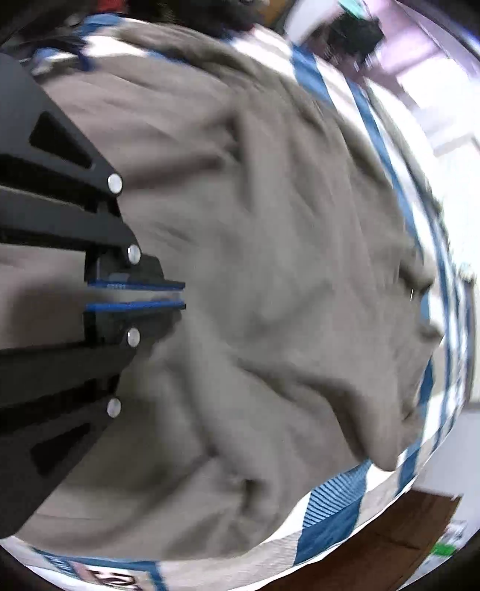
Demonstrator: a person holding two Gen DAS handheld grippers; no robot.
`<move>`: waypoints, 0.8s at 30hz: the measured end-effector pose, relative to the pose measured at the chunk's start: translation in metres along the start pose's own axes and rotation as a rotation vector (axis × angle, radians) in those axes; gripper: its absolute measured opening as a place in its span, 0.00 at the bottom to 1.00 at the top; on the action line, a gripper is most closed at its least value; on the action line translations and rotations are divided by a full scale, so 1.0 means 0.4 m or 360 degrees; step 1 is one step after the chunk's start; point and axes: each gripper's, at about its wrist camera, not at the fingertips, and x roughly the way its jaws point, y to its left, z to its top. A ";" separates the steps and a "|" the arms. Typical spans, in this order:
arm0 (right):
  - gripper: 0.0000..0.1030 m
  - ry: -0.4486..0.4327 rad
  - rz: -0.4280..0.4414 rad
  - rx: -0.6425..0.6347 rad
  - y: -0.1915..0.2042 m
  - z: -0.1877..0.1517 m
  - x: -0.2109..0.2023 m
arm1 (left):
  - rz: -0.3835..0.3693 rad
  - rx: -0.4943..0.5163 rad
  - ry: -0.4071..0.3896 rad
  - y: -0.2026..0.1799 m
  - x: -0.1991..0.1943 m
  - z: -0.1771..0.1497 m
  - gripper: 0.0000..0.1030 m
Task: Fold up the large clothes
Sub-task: 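Grasp the other sleeve cuff with the left gripper and lift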
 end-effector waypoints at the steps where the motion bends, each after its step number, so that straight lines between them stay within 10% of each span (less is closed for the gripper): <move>1: 0.12 -0.0002 0.0031 -0.0050 0.019 -0.051 -0.031 | 0.0006 -0.0030 -0.0002 0.009 -0.005 0.001 0.94; 11: 0.13 -0.0118 0.0051 0.0073 -0.008 -0.463 -0.207 | 0.0160 -0.0127 -0.0083 0.066 -0.111 -0.002 0.94; 24: 0.13 -0.0074 0.0206 0.0284 -0.058 -0.532 -0.120 | 0.0175 -0.0937 -0.0223 0.373 -0.220 -0.015 0.94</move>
